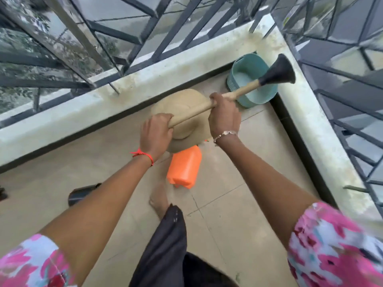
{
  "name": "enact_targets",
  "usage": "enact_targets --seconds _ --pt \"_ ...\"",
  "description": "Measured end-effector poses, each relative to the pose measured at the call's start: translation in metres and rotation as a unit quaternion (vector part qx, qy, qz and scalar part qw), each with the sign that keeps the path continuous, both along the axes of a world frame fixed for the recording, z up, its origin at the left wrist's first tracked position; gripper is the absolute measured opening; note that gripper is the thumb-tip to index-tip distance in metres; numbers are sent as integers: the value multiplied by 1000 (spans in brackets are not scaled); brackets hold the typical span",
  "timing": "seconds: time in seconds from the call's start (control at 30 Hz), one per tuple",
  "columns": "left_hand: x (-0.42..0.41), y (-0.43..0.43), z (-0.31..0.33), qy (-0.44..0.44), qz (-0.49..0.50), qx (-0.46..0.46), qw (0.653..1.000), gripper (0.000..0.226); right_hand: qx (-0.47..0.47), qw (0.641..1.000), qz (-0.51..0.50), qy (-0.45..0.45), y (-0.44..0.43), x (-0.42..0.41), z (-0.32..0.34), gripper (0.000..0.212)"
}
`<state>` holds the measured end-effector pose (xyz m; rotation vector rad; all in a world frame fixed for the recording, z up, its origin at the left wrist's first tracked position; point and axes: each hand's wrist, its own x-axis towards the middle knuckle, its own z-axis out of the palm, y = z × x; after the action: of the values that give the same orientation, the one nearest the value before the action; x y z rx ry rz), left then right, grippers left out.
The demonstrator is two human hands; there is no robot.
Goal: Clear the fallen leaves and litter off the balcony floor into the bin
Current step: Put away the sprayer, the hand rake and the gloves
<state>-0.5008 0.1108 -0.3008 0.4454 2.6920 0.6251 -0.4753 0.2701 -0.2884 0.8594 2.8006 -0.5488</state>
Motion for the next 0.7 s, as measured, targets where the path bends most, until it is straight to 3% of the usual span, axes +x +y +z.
enact_targets --seconds 0.07,0.2,0.27,0.3,0.37,0.4,0.47,0.57,0.63,0.7 --pt "1 27 0 -6 14 22 1000 38 -141 970 -160 116 7 -6 -2 52" --pt "4 75 -11 -13 47 21 999 39 -380 803 -363 281 28 -29 -13 73" --pt "1 100 -25 -31 62 28 997 34 -492 709 -405 302 51 -45 -20 78" --pt "-2 112 -30 -60 72 55 994 30 -519 693 -411 286 65 -50 -24 81" --pt "-9 129 -42 -181 89 165 965 24 -523 717 -393 242 87 -57 -31 85" --pt "-12 138 -46 -255 109 216 936 26 -514 747 -370 203 99 -61 -36 83" --pt "-19 149 -57 -347 130 230 900 28 -473 816 -307 128 124 -57 -42 68" --pt "-34 156 -74 -295 244 233 894 27 -446 877 -170 51 156 -41 -47 51" --pt "-49 163 -76 -255 352 273 859 25 -424 903 -68 4 168 -38 -53 52" --pt "-58 172 -70 -278 428 315 800 24 -408 911 32 -42 171 -40 -59 55"
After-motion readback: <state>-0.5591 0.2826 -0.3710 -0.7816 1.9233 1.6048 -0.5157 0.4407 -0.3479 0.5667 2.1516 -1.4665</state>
